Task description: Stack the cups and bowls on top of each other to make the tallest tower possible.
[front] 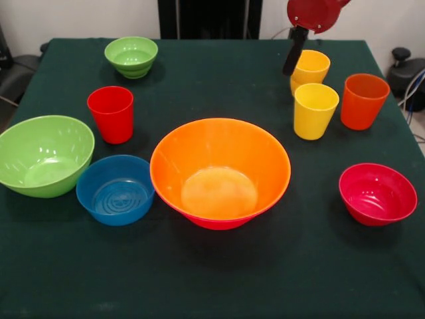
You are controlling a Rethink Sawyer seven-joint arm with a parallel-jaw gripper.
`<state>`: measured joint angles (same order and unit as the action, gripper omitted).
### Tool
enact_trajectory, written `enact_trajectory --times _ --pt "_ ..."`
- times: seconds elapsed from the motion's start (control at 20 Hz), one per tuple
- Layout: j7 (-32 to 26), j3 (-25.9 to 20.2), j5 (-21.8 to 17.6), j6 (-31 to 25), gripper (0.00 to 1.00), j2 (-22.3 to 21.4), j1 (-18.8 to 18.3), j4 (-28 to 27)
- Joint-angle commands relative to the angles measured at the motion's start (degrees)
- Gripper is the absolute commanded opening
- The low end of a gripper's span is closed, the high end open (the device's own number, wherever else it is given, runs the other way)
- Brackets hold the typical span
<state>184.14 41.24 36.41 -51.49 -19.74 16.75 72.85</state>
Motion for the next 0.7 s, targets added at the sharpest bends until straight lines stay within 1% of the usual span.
enact_trajectory --times 0.05,0.25,0.35,0.4,0.5,0.55,0.7 --pt "-13.4 -9.2 -7.1 -2.6 1.0 -5.4 -3.8 1.4" --pt "-12.8 -8.9 -9.0 -1.2 1.0 -7.7 -3.0 4.5" --pt "-11.8 -9.1 -9.6 -2.2 1.0 -9.0 -2.7 5.0" --pt "-9.3 -8.3 -9.8 -3.2 1.0 -8.8 -2.1 4.6" --pt "-6.1 -8.8 -9.1 -3.0 1.0 -8.8 -1.7 4.9" --pt "-5.3 -9.4 -8.9 -2.3 1.0 -8.7 -1.8 5.0" --pt "-4.1 -9.8 -9.1 -2.8 1.0 -8.0 -2.2 3.6"
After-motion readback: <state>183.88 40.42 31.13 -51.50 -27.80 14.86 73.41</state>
